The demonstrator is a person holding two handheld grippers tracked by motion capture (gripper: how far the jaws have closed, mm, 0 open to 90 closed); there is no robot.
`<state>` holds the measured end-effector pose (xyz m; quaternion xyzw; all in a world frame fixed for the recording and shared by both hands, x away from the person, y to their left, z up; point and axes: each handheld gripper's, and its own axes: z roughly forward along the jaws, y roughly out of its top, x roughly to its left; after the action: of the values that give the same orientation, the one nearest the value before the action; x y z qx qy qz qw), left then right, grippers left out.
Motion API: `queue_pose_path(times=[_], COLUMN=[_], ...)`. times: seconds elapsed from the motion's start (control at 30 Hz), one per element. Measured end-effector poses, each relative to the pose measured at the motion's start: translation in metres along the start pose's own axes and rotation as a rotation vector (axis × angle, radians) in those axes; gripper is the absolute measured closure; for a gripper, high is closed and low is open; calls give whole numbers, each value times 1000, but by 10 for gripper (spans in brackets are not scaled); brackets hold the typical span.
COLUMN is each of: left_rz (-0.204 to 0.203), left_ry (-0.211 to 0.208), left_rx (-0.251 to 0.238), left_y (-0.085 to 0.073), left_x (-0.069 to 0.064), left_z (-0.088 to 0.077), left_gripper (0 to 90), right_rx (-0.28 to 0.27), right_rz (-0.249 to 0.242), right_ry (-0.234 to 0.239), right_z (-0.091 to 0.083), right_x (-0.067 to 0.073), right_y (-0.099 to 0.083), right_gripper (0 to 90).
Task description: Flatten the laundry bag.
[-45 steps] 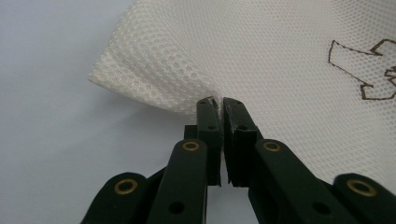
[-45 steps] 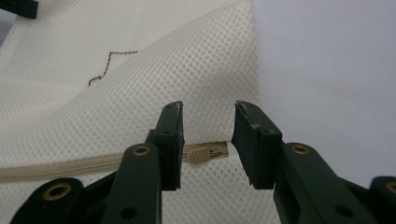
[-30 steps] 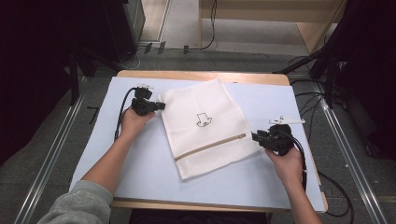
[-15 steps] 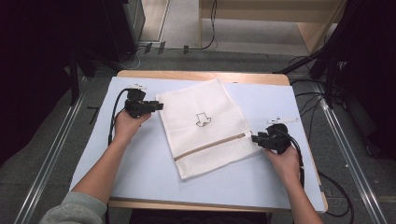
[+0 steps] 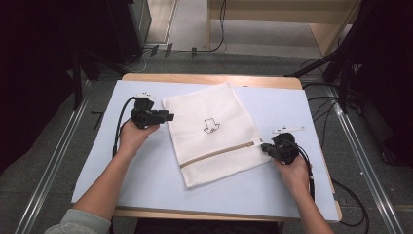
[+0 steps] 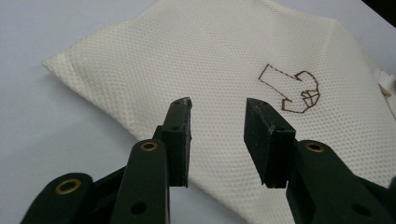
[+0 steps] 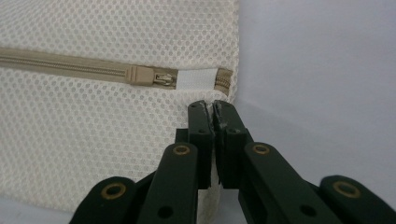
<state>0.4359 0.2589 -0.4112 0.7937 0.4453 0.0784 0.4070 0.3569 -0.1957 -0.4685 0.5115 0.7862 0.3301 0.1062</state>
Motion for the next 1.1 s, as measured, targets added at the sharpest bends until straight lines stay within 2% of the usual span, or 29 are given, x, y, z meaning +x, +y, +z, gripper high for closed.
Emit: queue_pose_path(times=[0.17,0.4,0.57,0.6,0.77,0.83,0.9,1.0,1.1], left_rz=[18,55,77,82,115,132,143,156,155], left_ry=[-16,-29,-47,-50,-74,-81,-89,-94,-107], left_rx=[-6,-8,-4,0,27,37,46,47,51], left_y=[0,-2,-1,-2,-5,-5,-6,-6,-6], left_x=[-8,-23,-34,-37,-52,-58,-63,-68,-72], left_z=[-5,-9,-8,-7,-3,-1,-1,0,1], left_gripper=[618,608,605,604,598,598,598,598,598], right_rx=[11,-3,-16,-14,-8,2,-12,-60,-79], right_rz=[-7,-22,-76,-75,-103,-135,-163,-148,-132], right_ry=[20,88,108,117,142,136,128,136,131], right_z=[-6,-6,0,1,5,4,-1,-10,-14], right_x=[19,52,74,77,87,91,91,88,83], right_y=[-5,-13,-15,-15,-15,-15,-14,-12,-9], right_gripper=[879,872,864,862,834,788,733,707,723])
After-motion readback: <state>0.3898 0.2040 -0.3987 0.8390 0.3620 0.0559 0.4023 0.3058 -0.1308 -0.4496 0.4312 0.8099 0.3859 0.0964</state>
